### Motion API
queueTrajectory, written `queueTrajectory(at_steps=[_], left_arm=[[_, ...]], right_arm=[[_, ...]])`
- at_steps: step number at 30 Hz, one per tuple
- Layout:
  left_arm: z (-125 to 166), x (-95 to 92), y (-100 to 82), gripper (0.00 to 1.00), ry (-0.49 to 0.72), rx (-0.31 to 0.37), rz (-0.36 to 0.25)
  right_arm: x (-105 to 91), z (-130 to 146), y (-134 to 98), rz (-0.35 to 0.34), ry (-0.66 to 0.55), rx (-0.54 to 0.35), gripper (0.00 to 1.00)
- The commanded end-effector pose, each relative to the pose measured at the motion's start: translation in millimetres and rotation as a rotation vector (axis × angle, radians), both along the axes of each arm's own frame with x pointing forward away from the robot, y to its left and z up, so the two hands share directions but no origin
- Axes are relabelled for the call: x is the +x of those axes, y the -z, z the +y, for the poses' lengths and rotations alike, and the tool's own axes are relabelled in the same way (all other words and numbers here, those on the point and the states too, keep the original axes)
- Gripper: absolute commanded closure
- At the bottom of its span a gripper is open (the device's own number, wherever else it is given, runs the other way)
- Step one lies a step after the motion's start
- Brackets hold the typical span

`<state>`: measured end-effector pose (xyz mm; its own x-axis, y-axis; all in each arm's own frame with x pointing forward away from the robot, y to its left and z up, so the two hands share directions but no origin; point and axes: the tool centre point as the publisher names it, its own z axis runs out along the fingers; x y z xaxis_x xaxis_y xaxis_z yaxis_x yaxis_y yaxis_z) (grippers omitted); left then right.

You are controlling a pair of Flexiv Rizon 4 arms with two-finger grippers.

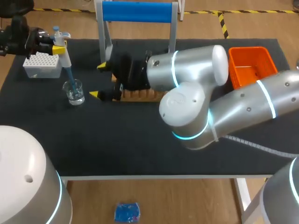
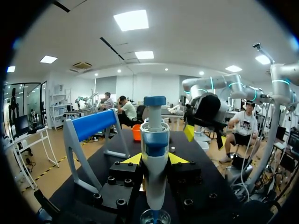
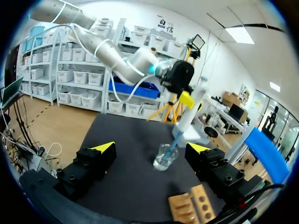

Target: Invert the test tube, pick up the pipette, mount the tip to pipette, aspirate from beaker and dispense into the tube, eject the tip, return the pipette, and cap with the stopper.

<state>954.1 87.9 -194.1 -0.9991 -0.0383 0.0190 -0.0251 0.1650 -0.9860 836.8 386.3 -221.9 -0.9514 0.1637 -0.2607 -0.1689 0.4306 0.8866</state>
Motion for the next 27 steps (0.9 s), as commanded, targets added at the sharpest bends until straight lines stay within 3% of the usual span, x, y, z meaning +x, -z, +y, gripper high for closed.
queueTrajectory(at_steps=[1, 14, 26, 27], left_arm=[[0.5, 1.2, 0.6, 1.0, 0.002, 0.0, -0.002], [0.5, 1.2, 0.6, 1.0, 0.002, 0.0, -0.002], [0.5, 1.2, 0.6, 1.0, 0.002, 0.0, -0.002], [0.5, 1.2, 0.6, 1.0, 0.002, 0.0, -0.002]], right_arm=[[5.2, -39.1, -42.9, 0.106, -0.162, -0.148, 0.0], [25.5, -24.7, -95.6, 0.155, -0.307, -0.139, 0.0], [49.3, 11.9, -112.9, 0.2, -0.297, -0.152, 0.0], [51.9, 15.6, -113.1, 0.207, -0.296, -0.154, 0.22]])
